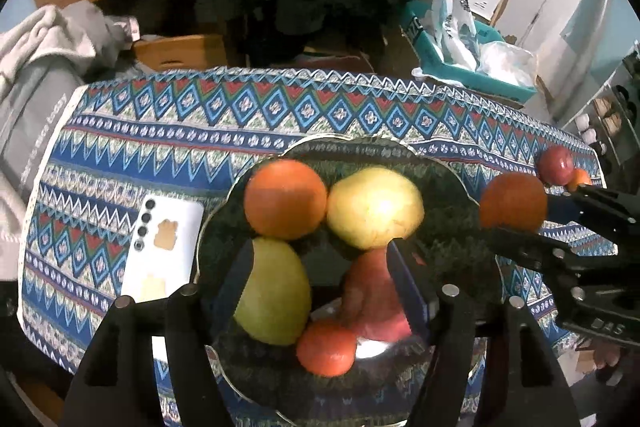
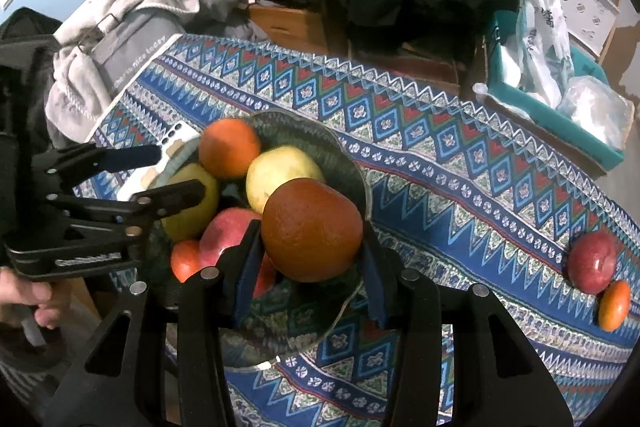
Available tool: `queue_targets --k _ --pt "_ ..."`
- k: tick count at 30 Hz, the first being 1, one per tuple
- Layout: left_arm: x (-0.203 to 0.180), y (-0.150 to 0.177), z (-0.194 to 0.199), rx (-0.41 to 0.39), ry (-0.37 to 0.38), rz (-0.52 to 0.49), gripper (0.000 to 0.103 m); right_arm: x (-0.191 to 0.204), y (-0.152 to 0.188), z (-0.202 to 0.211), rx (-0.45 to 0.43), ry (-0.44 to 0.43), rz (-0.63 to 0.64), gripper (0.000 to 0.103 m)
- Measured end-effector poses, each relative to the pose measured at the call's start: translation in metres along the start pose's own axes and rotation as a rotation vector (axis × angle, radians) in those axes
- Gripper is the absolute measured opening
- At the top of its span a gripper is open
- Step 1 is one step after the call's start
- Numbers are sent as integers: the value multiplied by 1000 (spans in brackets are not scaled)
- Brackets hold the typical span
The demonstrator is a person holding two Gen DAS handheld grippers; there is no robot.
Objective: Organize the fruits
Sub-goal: 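Lower both oranges into the bowl and open both grippers, then withdraw both grippers from the bowl toward the remaining apple and orange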
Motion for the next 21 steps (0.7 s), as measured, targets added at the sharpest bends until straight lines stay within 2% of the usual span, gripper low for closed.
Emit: queue_targets --k 14,20,21 --pt "7 28 1 33 -18 10 71 -6 18 -33 82 11 -9 46" --pt "7 32 0 37 -24 1 72 -6 16 -32 72 9 -12 47" --pt "7 32 0 39 -24 1 72 -6 15 -31 66 8 -11 50"
Point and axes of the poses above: each gripper's, at about its wrist camera, not at the fingertips, and z roughly against the way its jaws point, x to its left, y to its underside, the point moved 8 cm from there along -z, roughly the way its jaws point, and after that the axes turned 9 degrees about -y, right-handed, at the moved point
